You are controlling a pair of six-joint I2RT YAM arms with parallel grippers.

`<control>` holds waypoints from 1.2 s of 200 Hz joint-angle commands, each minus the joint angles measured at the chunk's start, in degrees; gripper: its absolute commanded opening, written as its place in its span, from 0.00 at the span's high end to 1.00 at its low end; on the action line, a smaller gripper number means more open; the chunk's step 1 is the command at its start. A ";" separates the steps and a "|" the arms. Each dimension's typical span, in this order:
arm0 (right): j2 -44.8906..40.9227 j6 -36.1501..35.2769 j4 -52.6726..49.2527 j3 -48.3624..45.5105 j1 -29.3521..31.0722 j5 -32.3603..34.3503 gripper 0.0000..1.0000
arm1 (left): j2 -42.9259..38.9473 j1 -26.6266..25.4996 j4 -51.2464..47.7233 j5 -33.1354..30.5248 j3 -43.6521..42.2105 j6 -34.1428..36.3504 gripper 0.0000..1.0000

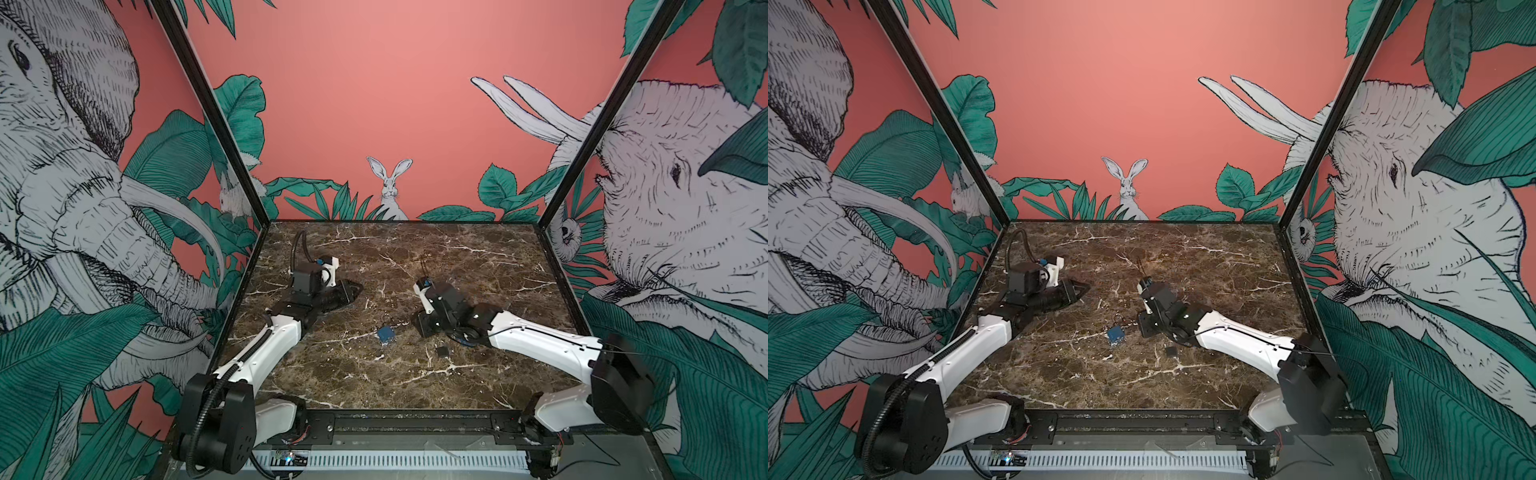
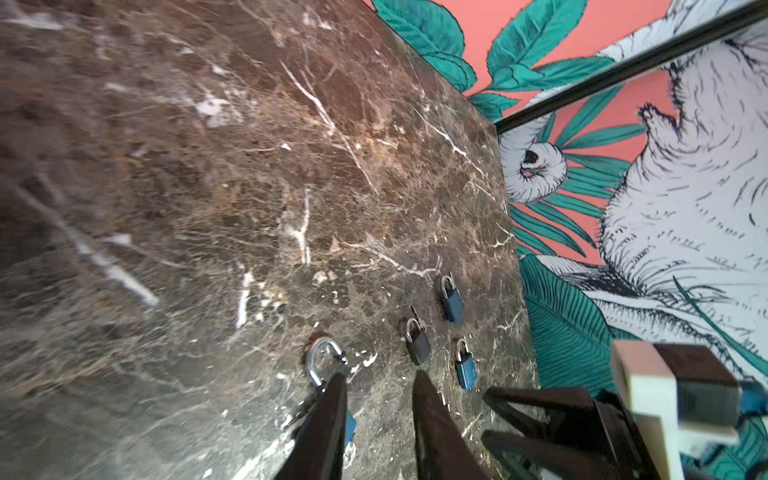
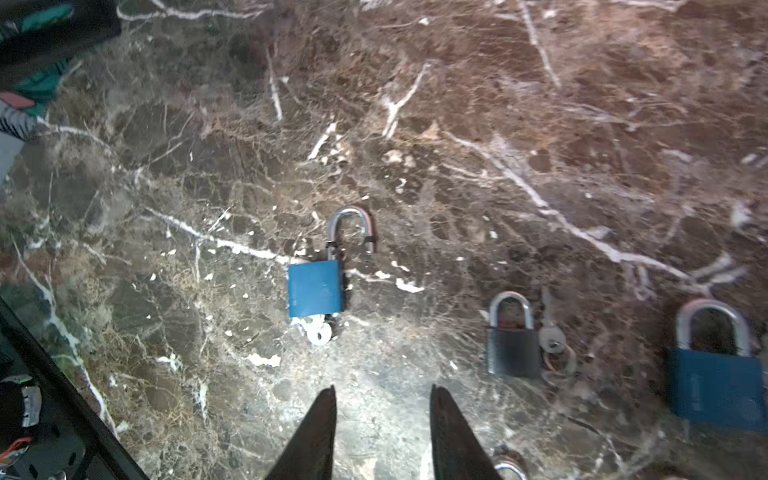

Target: Lock with the key

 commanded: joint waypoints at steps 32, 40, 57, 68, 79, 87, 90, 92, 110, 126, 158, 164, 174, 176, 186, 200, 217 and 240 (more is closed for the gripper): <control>14.19 -5.98 -6.92 11.85 7.93 8.32 0.52 | -7.02 6.73 -6.61 3.03 -2.43 0.56 0.70; 15.92 -6.09 -7.23 13.14 8.27 8.52 0.52 | -7.48 7.45 -6.48 4.95 -2.84 0.08 0.70; 19.23 -6.59 -7.45 15.35 8.87 7.63 0.49 | -8.27 8.65 -6.51 6.07 -3.42 -0.42 0.70; 21.29 -7.02 -7.93 16.79 9.07 7.41 0.47 | -8.81 9.02 -6.45 6.15 -3.78 -0.60 0.70; 23.24 -7.26 -8.66 18.21 9.15 7.28 0.46 | -9.16 9.17 -6.47 6.22 -4.00 -0.60 0.70; 24.44 -7.30 -9.87 19.18 9.08 7.48 0.46 | -9.29 9.27 -6.45 6.28 -4.04 -0.56 0.70; 24.71 -7.30 -10.09 19.22 9.15 7.51 0.45 | -9.37 9.30 -6.44 6.34 -3.99 -0.57 0.70; 24.92 -7.32 -10.26 20.15 9.16 7.61 0.46 | -9.36 9.31 -6.41 6.34 -4.03 -0.53 0.70; 26.51 -7.40 -11.68 22.70 9.16 7.76 0.44 | -9.09 9.46 -6.31 6.59 -3.96 -0.57 0.70; 28.33 -7.58 -13.37 24.88 9.16 7.49 0.44 | -8.78 9.57 -6.14 6.62 -3.85 -0.61 0.70; 31.41 -7.79 -16.00 27.96 9.17 7.13 0.44 | -8.07 9.66 -5.78 6.93 -3.60 -0.63 0.70; 31.85 -7.72 -16.15 28.28 9.16 6.56 0.45 | -8.08 9.68 -5.76 6.93 -3.51 -0.66 0.70; 32.78 -7.67 -16.69 28.92 9.18 5.75 0.45 | -8.07 9.75 -5.69 6.94 -3.51 -0.66 0.70; 32.96 -7.65 -16.83 29.08 9.17 5.61 0.45 | -8.07 9.81 -5.69 7.00 -3.52 -0.62 0.70; 33.90 -7.57 -17.64 29.94 9.21 5.27 0.47 | -7.91 9.79 -5.61 6.99 -3.48 -0.65 0.70; 34.81 -7.48 -18.53 30.98 9.11 4.92 0.48 | -7.73 9.81 -5.52 7.06 -3.54 -0.64 0.70; 35.62 -7.25 -19.01 31.82 9.09 4.74 0.51 | -7.63 9.92 -5.26 7.16 -3.65 -0.66 0.70; 37.03 -7.06 -20.60 33.53 9.08 4.72 0.54 | -7.63 10.06 -4.88 7.34 -3.84 -0.87 0.70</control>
